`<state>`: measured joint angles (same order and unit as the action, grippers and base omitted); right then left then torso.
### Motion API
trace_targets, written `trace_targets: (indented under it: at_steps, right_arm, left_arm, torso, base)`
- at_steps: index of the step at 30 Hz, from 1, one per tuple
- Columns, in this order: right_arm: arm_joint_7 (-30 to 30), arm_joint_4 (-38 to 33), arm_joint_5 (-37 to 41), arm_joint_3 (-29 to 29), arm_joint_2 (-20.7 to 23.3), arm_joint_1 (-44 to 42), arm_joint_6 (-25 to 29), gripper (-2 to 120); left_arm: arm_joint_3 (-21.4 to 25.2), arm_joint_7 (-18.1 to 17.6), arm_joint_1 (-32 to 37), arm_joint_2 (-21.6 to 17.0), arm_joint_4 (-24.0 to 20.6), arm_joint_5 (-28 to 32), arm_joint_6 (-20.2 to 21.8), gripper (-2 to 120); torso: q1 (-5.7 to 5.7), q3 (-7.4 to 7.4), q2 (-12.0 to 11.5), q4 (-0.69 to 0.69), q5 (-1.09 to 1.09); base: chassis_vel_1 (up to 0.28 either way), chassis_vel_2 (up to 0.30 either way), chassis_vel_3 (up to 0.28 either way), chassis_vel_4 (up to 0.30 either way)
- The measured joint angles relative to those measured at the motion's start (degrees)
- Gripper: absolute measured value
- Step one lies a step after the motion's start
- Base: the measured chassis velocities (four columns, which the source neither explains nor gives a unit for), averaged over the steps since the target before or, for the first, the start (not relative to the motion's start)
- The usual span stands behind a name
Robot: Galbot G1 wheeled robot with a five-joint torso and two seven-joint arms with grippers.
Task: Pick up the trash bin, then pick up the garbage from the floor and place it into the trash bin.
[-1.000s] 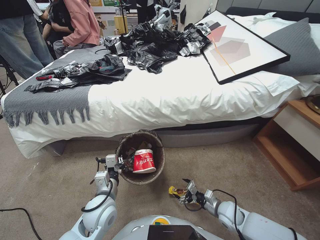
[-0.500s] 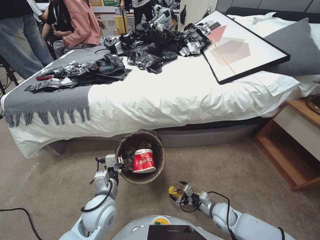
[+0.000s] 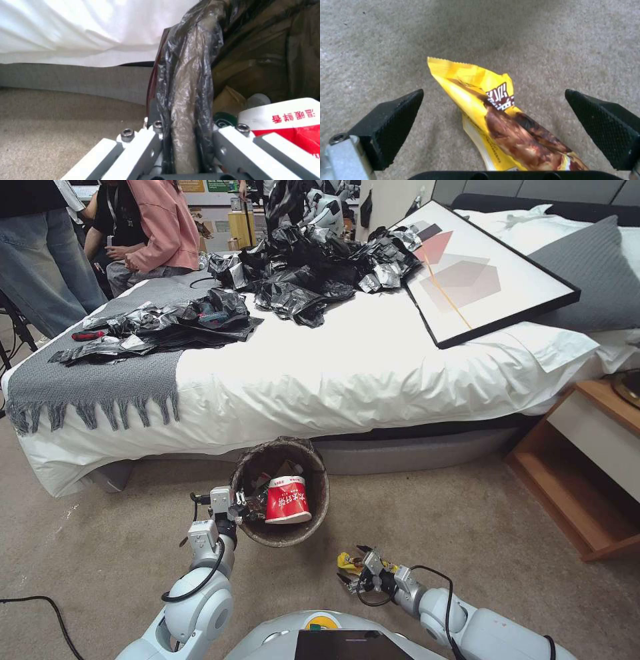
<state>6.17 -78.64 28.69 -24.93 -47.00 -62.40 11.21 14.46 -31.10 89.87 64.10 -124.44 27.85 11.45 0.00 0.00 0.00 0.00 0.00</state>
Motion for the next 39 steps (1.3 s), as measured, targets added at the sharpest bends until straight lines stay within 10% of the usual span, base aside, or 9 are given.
trace_targets:
  at_steps: [22, 39]
  right_arm:
    - [1.1, 6.1, -0.5, 1.3, -3.1, -0.1, 1.7, 99]
    - [0.8, 6.5, -1.2, 2.7, -4.0, -1.1, 2.2, 37]
  left_arm:
    - [0.0, -0.1, -0.3, -0.2, 0.1, 0.3, 0.0, 0]
    - [-0.4, -0.2, -0.6, -0.6, 0.1, 0.6, 0.0, 0]
  torso:
    - [0.0, 0.0, 0.0, 0.0, 0.01]
    - [0.0, 0.0, 0.0, 0.0, 0.01]
  base:
    - [0.0, 0.0, 0.0, 0.0]
    - [0.0, 0.0, 0.0, 0.0]
